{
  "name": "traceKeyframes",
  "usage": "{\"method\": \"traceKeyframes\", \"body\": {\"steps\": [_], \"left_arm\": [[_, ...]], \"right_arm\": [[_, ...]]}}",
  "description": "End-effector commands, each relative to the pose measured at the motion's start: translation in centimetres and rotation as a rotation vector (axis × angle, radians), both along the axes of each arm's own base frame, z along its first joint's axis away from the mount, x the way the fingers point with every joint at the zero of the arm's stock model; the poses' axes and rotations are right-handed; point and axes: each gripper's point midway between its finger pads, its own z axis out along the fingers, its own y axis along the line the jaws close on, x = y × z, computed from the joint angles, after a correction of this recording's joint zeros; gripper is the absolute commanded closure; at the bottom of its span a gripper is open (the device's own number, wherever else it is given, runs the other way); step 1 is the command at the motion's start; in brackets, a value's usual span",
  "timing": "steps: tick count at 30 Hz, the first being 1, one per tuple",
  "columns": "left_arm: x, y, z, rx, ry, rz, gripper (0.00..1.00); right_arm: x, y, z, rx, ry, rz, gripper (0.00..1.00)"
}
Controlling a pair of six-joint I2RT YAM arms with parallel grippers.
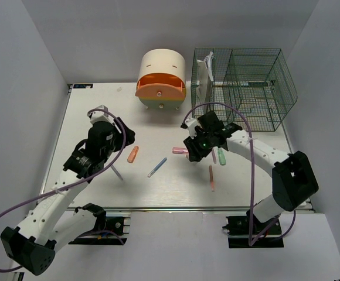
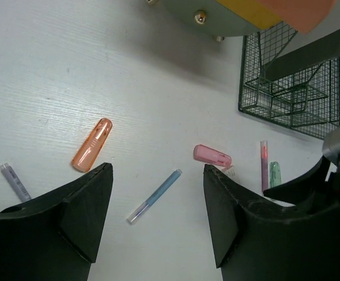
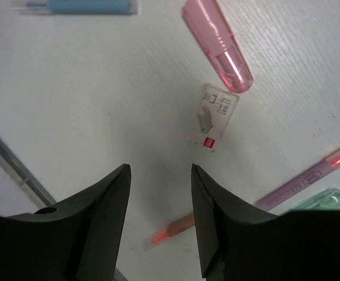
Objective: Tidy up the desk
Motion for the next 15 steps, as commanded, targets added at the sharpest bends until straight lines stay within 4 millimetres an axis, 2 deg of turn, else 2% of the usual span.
{"method": "traceKeyframes", "body": {"steps": [1, 2, 7, 11, 15], "left_arm": [[-0.8, 0.9, -0.1, -0.024, 0.007, 0.046, 0.27], [-1.0, 1.1, -0.1, -0.026, 0.009, 0.053, 0.27], [-1.3, 1.3, -0.3, -0.033, 0.02, 0.065, 0.27], [-1.6, 1.5, -0.5, -0.042, 0.025, 0.074, 0.27], [-1.8, 1.8, -0.7, -0.04, 0.026, 0.088, 0.27]], "right_arm": [[2.8, 0.8, -0.5, -0.008, -0.027, -0.184, 0.48], [2.9, 0.8, -1.4, -0.019, 0.0, -0.205, 0.48], [4.1, 1.7, -2.4, -0.042, 0.021, -0.27, 0.48], [5.0, 1.3, -4.1, -0.108, 0.012, -0.285, 0.41], [5.2, 1.2, -5.4, -0.139, 0.012, -0.275, 0.39]]}}
